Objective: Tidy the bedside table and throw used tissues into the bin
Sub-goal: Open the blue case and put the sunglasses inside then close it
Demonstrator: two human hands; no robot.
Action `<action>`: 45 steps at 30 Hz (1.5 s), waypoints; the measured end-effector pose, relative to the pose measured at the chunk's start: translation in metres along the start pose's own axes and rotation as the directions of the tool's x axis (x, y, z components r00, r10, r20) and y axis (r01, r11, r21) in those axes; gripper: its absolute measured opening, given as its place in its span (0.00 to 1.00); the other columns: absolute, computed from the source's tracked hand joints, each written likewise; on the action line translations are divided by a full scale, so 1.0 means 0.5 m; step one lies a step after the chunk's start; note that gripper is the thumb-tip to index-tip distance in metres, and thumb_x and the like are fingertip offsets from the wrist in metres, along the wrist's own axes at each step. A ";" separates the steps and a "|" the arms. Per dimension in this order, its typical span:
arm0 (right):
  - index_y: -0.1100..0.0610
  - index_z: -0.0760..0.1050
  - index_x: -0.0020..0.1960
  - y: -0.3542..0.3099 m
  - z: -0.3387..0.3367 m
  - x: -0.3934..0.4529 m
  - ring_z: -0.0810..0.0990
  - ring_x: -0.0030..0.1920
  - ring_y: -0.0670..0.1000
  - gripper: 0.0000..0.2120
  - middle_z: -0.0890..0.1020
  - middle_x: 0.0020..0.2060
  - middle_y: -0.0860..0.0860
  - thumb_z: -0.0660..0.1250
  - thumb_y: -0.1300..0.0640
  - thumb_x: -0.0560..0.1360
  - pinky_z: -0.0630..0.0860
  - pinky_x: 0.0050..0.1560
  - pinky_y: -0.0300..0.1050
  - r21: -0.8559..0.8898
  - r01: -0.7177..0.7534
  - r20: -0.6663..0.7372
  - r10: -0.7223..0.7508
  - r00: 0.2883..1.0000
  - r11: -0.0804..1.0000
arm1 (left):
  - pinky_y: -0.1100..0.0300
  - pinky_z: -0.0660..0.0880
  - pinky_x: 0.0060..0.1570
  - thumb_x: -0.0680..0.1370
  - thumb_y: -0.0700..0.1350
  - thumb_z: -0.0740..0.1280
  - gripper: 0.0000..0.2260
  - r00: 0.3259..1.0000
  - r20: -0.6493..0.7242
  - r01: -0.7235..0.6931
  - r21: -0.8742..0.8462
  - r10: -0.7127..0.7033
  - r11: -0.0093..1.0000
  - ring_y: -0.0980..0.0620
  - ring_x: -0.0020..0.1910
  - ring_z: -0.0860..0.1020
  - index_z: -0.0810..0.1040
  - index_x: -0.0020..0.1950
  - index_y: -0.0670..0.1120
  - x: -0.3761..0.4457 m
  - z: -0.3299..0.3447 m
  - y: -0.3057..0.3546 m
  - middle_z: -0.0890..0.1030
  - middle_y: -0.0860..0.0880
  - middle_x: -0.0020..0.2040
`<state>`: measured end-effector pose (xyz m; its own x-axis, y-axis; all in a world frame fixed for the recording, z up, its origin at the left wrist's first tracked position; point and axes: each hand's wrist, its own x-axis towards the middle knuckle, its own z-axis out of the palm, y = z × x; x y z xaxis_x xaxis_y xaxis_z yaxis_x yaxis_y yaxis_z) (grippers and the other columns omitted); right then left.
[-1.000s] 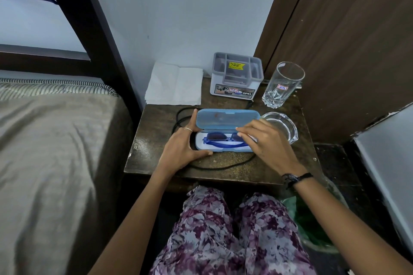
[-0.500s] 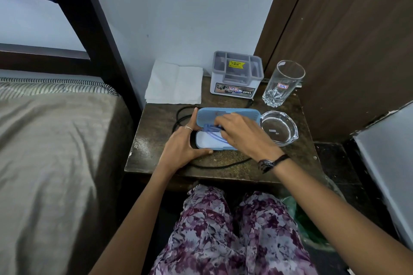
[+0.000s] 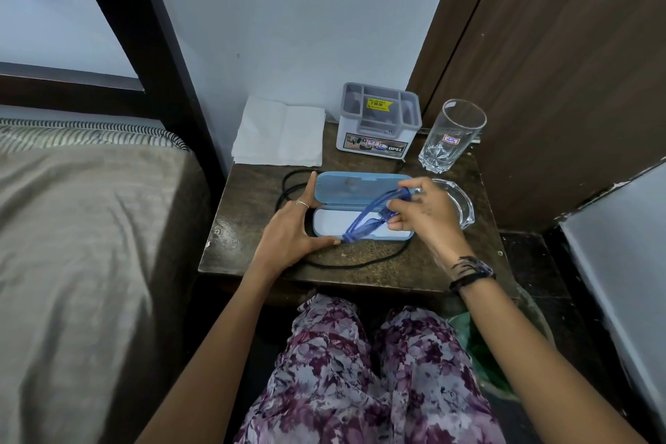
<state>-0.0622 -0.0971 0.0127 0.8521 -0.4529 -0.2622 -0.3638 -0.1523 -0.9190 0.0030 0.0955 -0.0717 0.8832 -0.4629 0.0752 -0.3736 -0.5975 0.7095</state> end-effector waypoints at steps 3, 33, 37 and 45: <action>0.65 0.72 0.52 0.021 -0.012 -0.004 0.82 0.34 0.50 0.09 0.79 0.41 0.58 0.66 0.69 0.73 0.81 0.36 0.36 0.192 -0.121 -0.061 0.135 0.989 0.974 | 0.52 0.71 0.59 0.67 0.55 0.75 0.50 1.000 0.008 -0.003 -0.003 0.003 1.000 0.46 0.65 0.72 0.42 0.76 0.55 0.000 -0.001 0.002 0.76 0.49 0.65; 0.54 0.80 0.56 0.057 -0.020 0.033 0.75 0.42 0.50 0.11 0.77 0.44 0.53 0.66 0.55 0.75 0.71 0.46 0.42 -0.612 0.388 0.314 -0.238 0.919 0.689 | 0.50 0.74 0.56 0.62 0.67 0.63 0.47 0.999 0.031 0.007 -0.057 -0.005 0.998 0.47 0.61 0.76 0.44 0.75 0.59 -0.003 -0.012 0.013 0.79 0.49 0.62; 0.55 0.79 0.57 0.066 -0.025 0.029 0.75 0.41 0.49 0.12 0.77 0.46 0.52 0.66 0.54 0.75 0.74 0.45 0.44 -0.655 0.441 0.290 -0.335 0.897 0.614 | 0.51 0.74 0.55 0.62 0.66 0.66 0.48 0.999 0.035 0.027 -0.064 -0.024 0.998 0.48 0.60 0.75 0.45 0.75 0.60 -0.003 -0.012 0.015 0.79 0.50 0.61; 0.55 0.69 0.68 0.061 -0.035 0.018 0.69 0.63 0.50 0.24 0.75 0.64 0.51 0.68 0.51 0.74 0.62 0.65 0.39 -0.695 0.543 0.122 -0.666 0.735 0.472 | 0.56 0.72 0.51 0.63 0.51 0.77 0.43 0.998 -0.001 0.056 -0.172 -0.057 0.984 0.56 0.59 0.75 0.55 0.70 0.63 -0.008 -0.011 0.012 0.79 0.59 0.58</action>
<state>-0.0725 -0.1213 -0.0126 0.9150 -0.1245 0.3837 0.0294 -0.9280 -0.3714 -0.0015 0.0973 -0.0638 0.9031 -0.4279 0.0356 -0.2697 -0.5009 0.8224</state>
